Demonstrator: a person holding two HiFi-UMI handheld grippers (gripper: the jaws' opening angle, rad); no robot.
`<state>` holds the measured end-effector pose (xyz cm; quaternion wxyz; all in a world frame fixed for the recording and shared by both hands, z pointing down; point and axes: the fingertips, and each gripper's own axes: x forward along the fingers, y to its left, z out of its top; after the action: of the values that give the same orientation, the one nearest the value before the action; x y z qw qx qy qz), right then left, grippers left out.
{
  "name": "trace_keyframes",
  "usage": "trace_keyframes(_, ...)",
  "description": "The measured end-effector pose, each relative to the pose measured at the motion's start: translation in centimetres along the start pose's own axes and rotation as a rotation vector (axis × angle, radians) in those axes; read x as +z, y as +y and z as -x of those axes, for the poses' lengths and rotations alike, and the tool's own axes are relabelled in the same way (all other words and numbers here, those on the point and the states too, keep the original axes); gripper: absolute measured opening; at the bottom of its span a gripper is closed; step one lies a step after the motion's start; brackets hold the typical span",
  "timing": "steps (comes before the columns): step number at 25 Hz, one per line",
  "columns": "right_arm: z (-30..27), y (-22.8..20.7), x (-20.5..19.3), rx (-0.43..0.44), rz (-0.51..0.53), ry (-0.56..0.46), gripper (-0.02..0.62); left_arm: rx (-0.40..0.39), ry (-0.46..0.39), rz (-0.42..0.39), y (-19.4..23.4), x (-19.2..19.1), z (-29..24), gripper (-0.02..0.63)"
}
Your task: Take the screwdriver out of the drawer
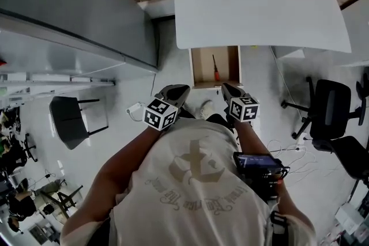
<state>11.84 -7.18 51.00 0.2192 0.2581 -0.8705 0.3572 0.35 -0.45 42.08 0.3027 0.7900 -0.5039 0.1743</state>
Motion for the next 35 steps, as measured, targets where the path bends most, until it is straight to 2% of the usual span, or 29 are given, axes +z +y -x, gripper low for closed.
trace_keyframes(8, -2.5, -1.1, 0.3, -0.018, 0.016, 0.030, 0.025, -0.003, 0.010, 0.035, 1.6, -0.6, -0.9, 0.020)
trace_keyframes(16, -3.5, -2.4, -0.4, -0.043, 0.019, 0.107, 0.025, -0.060, 0.035, 0.001, 0.8, 0.0, -3.3, 0.021)
trace_keyframes(24, -5.5, -4.0, -1.5, -0.048, -0.004, 0.163, 0.025, -0.056, 0.076, 0.060, 1.7, -2.5, -3.9, 0.021)
trace_keyframes(30, -6.8, -5.5, -2.0, -0.087, -0.017, 0.198, 0.026, -0.045, 0.071, 0.081, 1.8, -2.5, -3.5, 0.020)
trace_keyframes(35, -7.9, -6.2, -2.1, -0.130, 0.017, 0.195, 0.036, -0.029, 0.067, 0.117, 1.9, -3.7, -3.0, 0.020)
